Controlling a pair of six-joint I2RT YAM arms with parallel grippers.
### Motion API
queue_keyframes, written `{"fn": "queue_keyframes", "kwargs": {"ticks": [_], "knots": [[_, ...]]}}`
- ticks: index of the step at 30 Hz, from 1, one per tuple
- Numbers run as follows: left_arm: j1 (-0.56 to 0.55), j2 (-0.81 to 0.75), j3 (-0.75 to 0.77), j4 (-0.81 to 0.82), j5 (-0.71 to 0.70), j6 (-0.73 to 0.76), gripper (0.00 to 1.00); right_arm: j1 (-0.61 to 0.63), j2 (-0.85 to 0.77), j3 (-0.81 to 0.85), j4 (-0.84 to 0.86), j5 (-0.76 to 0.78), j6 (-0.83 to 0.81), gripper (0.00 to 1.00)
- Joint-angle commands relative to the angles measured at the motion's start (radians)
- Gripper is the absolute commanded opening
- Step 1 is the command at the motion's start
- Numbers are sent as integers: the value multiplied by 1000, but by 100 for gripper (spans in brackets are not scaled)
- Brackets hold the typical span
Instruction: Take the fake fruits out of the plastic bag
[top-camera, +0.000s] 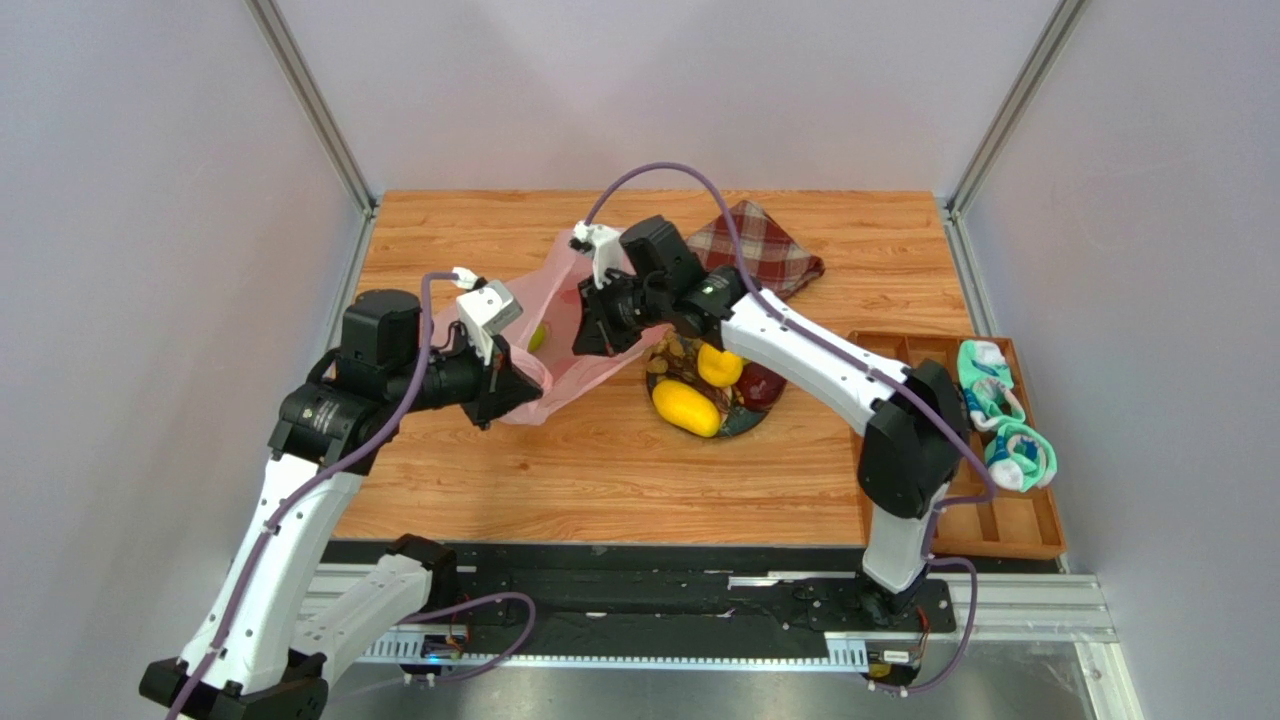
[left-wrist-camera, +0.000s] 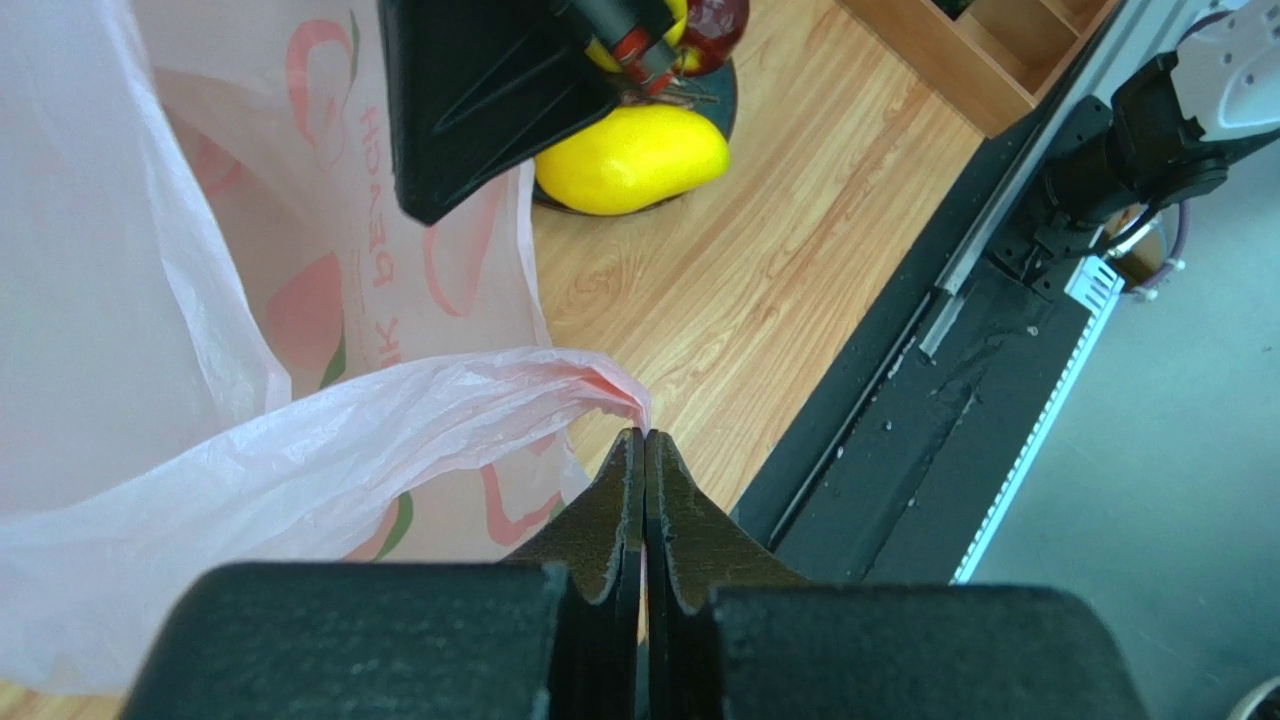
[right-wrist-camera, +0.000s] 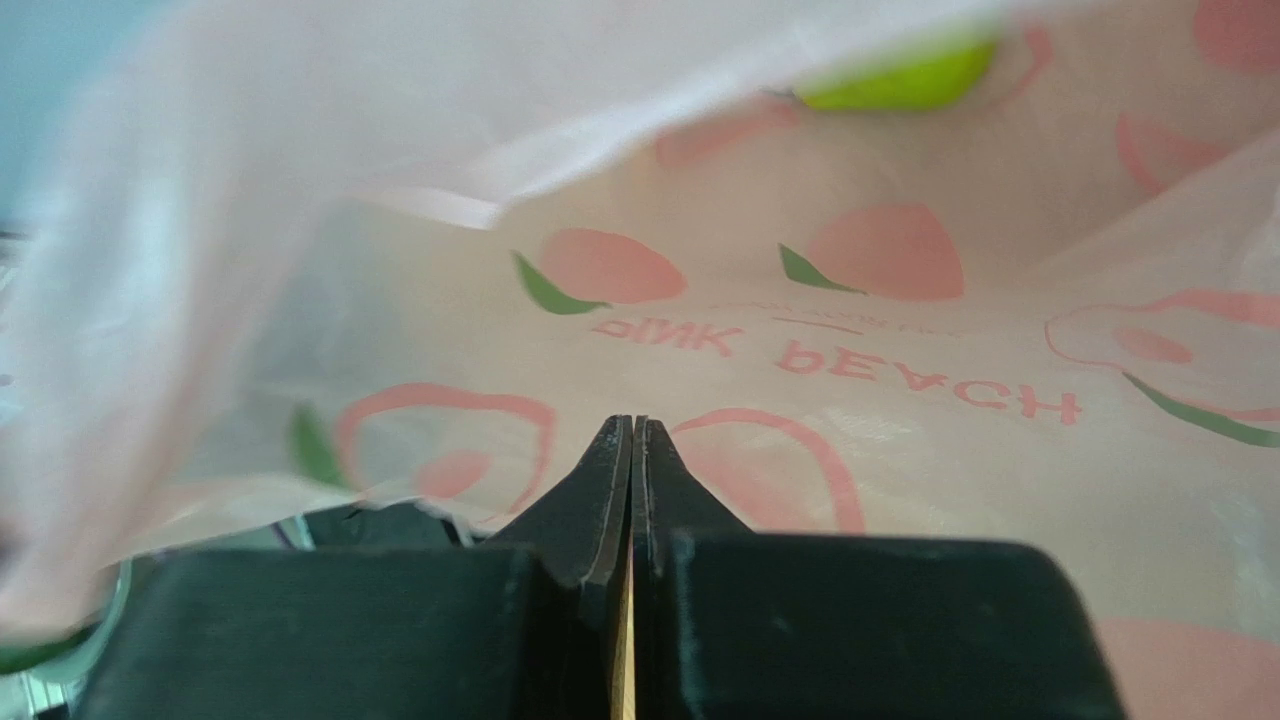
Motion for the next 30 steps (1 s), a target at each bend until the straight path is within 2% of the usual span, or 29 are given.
{"fn": "queue_keyframes", "kwargs": {"ticks": [1,3,6,7,9,10,11,12,15,16,18,20,22,23,24,25,26,27,29,30], "knots": [[14,-64,69,-113,20,65,0,50,62,82,1,116,68,2],[20,-84,84,-153,8,100,0,59,123,112,1,133,83,2],[28,-115,86,-235,-115,148,0,83,215,162,32,214,124,8],[28,-124,84,-273,-170,162,0,97,235,171,37,305,146,10],[28,-138,102,-324,-181,218,0,167,252,178,41,425,120,8],[30,-141,116,-385,-169,232,0,195,234,158,41,549,97,1],[30,-144,133,-408,-161,238,0,244,197,88,41,576,67,0],[30,-155,179,-432,-170,231,0,260,118,31,56,571,47,0],[31,-176,288,-518,-175,220,0,274,8,-167,69,383,-9,0],[31,-182,312,-554,-144,225,0,274,-51,-196,70,395,5,0],[31,-223,330,-566,-132,235,0,278,-72,-209,112,394,37,0],[31,-265,294,-545,-152,234,0,299,11,-142,120,357,16,2],[31,-328,238,-508,-156,254,0,301,98,-8,101,358,37,17],[31,-334,227,-500,-156,257,0,298,197,33,81,366,61,22],[31,-328,213,-496,-162,261,0,295,236,81,77,366,94,36],[31,-317,210,-491,-173,261,0,298,279,142,74,358,112,43],[31,-308,207,-490,-175,263,0,298,340,174,67,354,129,49],[31,-294,201,-488,-172,269,0,298,370,197,64,351,146,59],[31,-294,192,-483,-152,280,0,300,414,265,55,357,184,70],[31,-300,182,-482,-146,290,0,303,453,283,55,366,197,79]]}}
